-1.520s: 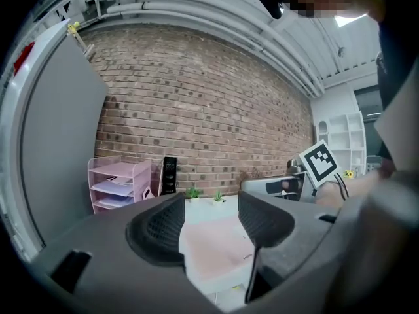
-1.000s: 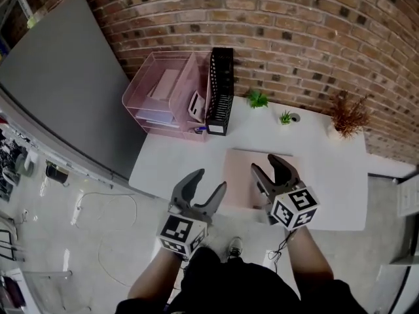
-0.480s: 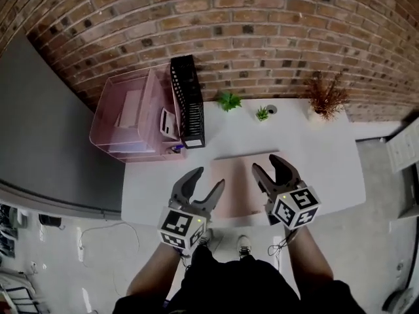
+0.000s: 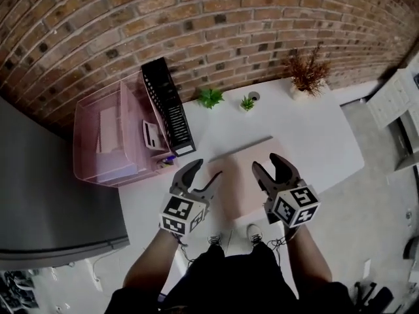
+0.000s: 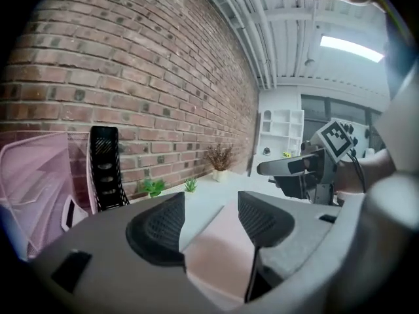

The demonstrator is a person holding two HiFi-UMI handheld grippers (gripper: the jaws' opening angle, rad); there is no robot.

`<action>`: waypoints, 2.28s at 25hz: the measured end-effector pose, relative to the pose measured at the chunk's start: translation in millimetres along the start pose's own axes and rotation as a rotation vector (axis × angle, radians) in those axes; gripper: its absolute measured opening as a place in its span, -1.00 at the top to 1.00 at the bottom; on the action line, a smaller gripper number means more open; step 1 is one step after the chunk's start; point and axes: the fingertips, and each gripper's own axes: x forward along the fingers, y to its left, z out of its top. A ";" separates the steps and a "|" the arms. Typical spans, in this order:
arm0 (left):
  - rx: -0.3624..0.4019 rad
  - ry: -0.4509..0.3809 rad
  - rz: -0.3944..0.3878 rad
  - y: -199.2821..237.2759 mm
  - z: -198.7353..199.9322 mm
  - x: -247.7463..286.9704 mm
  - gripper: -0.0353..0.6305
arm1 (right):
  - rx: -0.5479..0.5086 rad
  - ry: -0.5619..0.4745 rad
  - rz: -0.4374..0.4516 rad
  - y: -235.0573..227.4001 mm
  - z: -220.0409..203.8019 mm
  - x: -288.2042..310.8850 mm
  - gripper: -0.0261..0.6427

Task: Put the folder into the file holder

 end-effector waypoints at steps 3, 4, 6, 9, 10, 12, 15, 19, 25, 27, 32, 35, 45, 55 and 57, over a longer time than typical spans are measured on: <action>0.011 0.036 -0.075 3.3 -13.9 15.3 0.17 | 0.028 0.003 -0.074 -1.4 -11.0 -5.2 0.15; 0.015 0.047 -0.101 3.3 -19.0 20.4 0.17 | 0.038 0.003 -0.100 -1.9 -14.9 -8.2 0.15; 0.028 0.072 -0.145 3.4 -30.1 30.1 0.17 | 0.058 0.007 -0.143 -1.5 -24.0 -14.2 0.14; 0.053 0.118 -0.192 3.8 -48.7 44.6 0.17 | 0.085 0.023 -0.179 0.2 -38.9 -21.6 0.14; 0.059 0.133 -0.204 4.4 -55.1 49.5 0.17 | 0.089 0.029 -0.190 0.1 -43.4 -23.8 0.13; 0.072 0.168 -0.222 6.1 -69.2 58.8 0.17 | 0.103 0.044 -0.212 -0.1 -54.1 -28.8 0.13; 0.108 0.223 -0.243 7.8 -90.8 70.6 0.13 | 0.125 0.063 -0.246 -2.4 -72.1 -37.7 0.11; 0.179 0.298 -0.261 11.6 -115.6 86.1 0.09 | 0.183 0.088 -0.272 -5.7 -97.5 -46.2 0.10; 0.233 0.407 -0.271 22.2 -148.2 107.9 0.06 | 0.247 0.126 -0.291 -7.4 -127.4 -53.8 0.06; 0.224 0.426 -0.268 25.1 -155.7 112.4 0.05 | 0.265 0.134 -0.299 -9.8 -135.4 -56.4 0.06; 0.188 0.469 -0.269 27.2 -170.5 118.2 0.05 | 0.311 0.150 -0.321 -17.2 -151.2 -60.4 0.03; 0.122 0.472 -0.268 25.4 -173.2 116.4 0.05 | 0.350 0.162 -0.340 -21.5 -163.9 -62.5 -0.02; 0.066 0.473 -0.299 -2.6 -184.9 96.2 0.06 | 0.478 0.174 -0.427 -42.2 -192.8 -80.6 -0.14; 0.052 0.489 -0.304 -19.8 -190.5 85.7 0.06 | 0.517 0.205 -0.558 -67.3 -225.3 -112.3 -0.24; 0.047 0.497 -0.309 -22.4 -191.5 83.9 0.06 | 0.556 0.215 -0.571 -69.5 -236.3 -117.1 -0.26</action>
